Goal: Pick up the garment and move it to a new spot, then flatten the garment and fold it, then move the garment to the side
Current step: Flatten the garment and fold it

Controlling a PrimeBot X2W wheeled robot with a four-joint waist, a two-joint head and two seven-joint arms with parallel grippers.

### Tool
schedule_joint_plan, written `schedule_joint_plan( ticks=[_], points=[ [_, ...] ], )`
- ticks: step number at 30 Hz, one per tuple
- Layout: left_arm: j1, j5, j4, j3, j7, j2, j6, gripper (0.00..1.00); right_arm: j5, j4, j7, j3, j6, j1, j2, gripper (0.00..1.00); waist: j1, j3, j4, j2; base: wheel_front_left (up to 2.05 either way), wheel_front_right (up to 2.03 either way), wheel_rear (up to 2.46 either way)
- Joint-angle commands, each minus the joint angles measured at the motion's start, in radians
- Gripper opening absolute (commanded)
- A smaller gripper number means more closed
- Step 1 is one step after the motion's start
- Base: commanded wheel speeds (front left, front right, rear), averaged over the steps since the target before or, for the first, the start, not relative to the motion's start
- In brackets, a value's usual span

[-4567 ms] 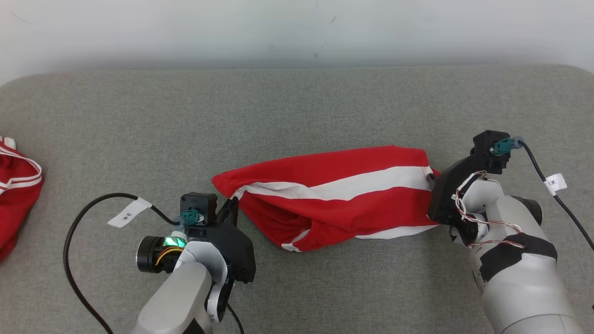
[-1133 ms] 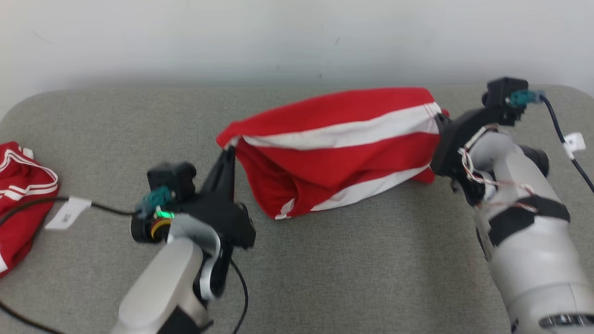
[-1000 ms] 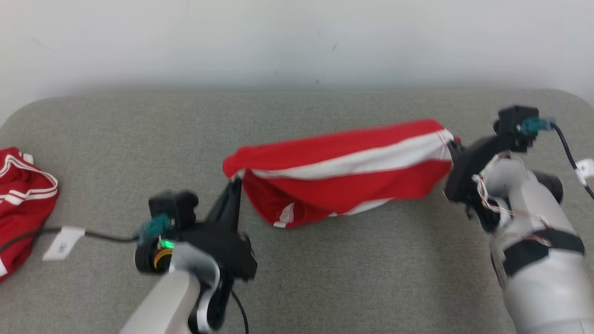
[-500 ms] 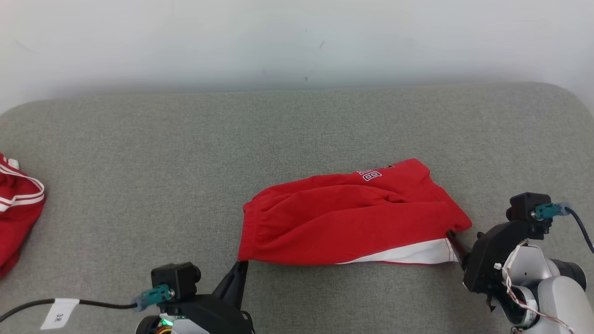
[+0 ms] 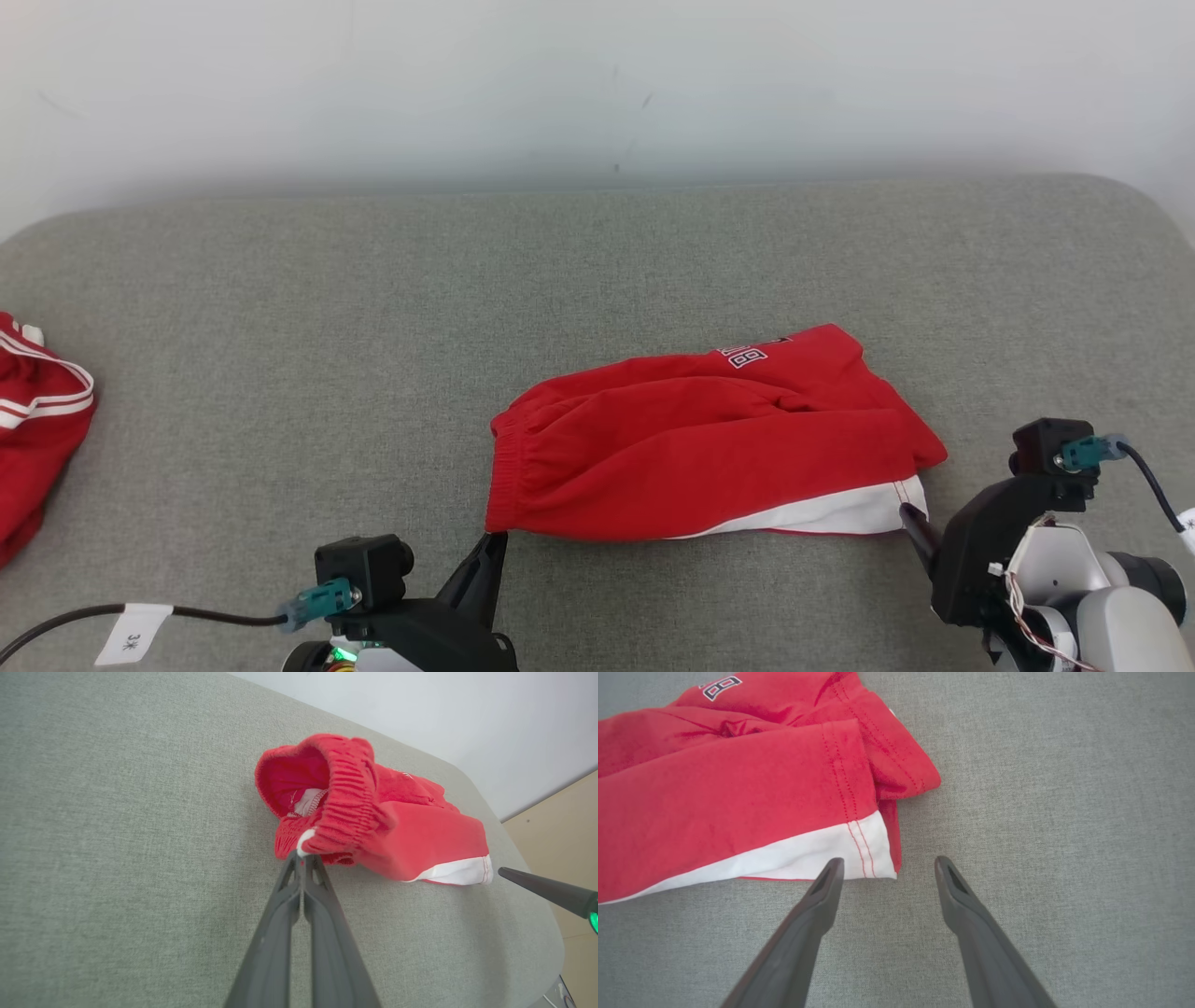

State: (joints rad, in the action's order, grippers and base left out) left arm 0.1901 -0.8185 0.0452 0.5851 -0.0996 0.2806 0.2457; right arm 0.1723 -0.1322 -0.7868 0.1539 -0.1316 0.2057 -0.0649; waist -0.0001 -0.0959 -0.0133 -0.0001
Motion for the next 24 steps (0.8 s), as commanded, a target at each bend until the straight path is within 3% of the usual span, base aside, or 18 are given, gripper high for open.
schedule_joint_plan(
  ticks=[1, 6, 7, 8, 9, 12, 13, 24],
  points=[
    [0.009, 0.003, -0.001, 0.002, 0.002, -0.003, -0.001, 0.0, -0.005, -0.007, 0.008, 0.001, 0.002, 0.011, 0.005, 1.0, 0.0001, -0.005, 0.001, 0.0001, 0.0, 0.0, 0.0],
    [0.018, 0.006, 0.004, 0.009, 0.003, -0.006, -0.006, 0.0, -0.015, -0.082, 0.026, -0.014, 0.002, 0.058, 0.008, 1.0, 0.0001, -0.018, 0.009, 0.0001, 0.0, 0.0, 0.0],
    [0.02, 0.006, 0.005, 0.01, 0.002, -0.006, -0.007, 0.0, -0.019, -0.093, 0.031, -0.019, 0.002, 0.065, 0.007, 0.87, 0.0001, -0.02, 0.011, 0.0001, 0.0, 0.0, 0.0],
    [0.023, 0.005, 0.006, 0.011, 0.002, -0.007, -0.007, 0.0, -0.02, -0.103, 0.033, -0.023, 0.002, 0.071, 0.005, 0.48, 0.0001, -0.021, 0.012, 0.0001, 0.0, 0.0, 0.0],
    [0.025, 0.005, 0.007, 0.011, 0.002, -0.008, -0.008, 0.0, -0.021, -0.111, 0.037, -0.027, 0.002, 0.075, 0.003, 0.45, 0.0001, -0.021, 0.014, 0.0001, 0.0, 0.0, 0.0],
    [0.026, 0.004, 0.011, 0.011, 0.005, -0.009, -0.004, 0.0, -0.027, -0.123, 0.042, -0.032, 0.002, 0.077, 0.003, 0.06, 0.0001, -0.02, 0.016, 0.0001, 0.0, 0.0, 0.0],
    [0.026, 0.003, 0.012, 0.011, 0.007, -0.009, -0.004, 0.0, -0.024, -0.123, 0.045, -0.034, 0.002, 0.075, 0.004, 0.0, 0.0001, -0.019, 0.016, 0.0001, 0.0, 0.0, 0.0],
    [0.083, -0.031, -0.044, -0.038, -0.005, 0.012, -0.024, 0.0, 0.119, 0.023, 0.077, -0.025, 0.002, 0.144, 0.006, 0.0, 0.0001, -0.057, 0.001, 0.0001, 0.0, 0.0, 0.0]
  ],
)
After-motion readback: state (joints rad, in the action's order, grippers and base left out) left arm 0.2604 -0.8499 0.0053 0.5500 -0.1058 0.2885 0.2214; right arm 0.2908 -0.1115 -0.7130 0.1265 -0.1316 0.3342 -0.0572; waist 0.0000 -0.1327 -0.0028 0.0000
